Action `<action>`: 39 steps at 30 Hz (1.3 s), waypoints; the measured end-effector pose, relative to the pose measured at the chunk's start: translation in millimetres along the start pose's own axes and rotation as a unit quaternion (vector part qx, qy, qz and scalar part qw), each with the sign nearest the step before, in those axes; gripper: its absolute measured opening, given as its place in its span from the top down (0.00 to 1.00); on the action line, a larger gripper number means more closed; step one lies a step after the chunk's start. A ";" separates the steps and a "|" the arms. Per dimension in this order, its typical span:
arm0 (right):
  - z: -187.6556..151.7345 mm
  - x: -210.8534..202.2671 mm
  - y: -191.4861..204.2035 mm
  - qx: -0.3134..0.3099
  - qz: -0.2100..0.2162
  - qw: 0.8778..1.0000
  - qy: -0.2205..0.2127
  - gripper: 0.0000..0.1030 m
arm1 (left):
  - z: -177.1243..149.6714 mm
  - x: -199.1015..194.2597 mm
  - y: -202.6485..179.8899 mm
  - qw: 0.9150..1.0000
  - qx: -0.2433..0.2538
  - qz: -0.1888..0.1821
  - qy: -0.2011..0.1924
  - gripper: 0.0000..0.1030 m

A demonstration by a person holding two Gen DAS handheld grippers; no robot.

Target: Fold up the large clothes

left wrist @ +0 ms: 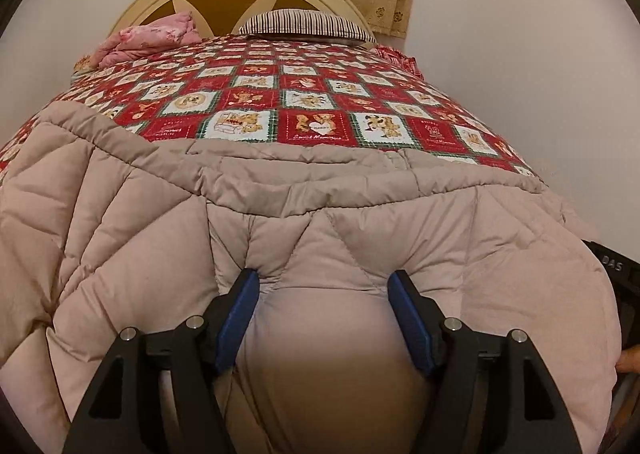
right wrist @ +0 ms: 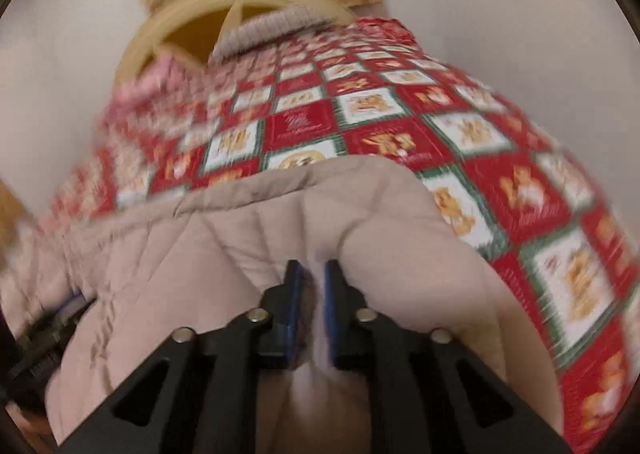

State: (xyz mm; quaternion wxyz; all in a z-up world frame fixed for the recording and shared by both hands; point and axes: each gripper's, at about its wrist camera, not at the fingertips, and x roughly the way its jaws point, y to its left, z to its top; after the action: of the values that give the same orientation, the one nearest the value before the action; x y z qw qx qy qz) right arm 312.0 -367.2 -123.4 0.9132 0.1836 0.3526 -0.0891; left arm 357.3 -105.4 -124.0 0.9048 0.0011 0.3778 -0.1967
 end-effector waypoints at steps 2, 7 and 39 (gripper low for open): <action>-4.1 3.8 4.3 -0.001 -0.013 1.000 -0.003 0.98 | 0.0 0.4 -1.4 1.000 0.002 0.003 0.000 0.34; -1.4 8.5 9.9 -0.011 -0.026 1.000 0.008 0.98 | -0.5 0.1 -6.9 1.000 0.015 0.020 0.002 0.34; -109.5 -36.3 160.2 -0.093 0.076 0.993 -0.002 0.89 | -144.0 -213.1 154.8 0.953 -0.279 0.041 -0.108 0.28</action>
State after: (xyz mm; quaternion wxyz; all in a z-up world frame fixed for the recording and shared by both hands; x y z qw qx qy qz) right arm 265.2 -175.5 -130.1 0.9312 0.1239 0.3427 0.0137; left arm 178.4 134.8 -103.8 0.9118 -0.2573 0.3169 -0.0448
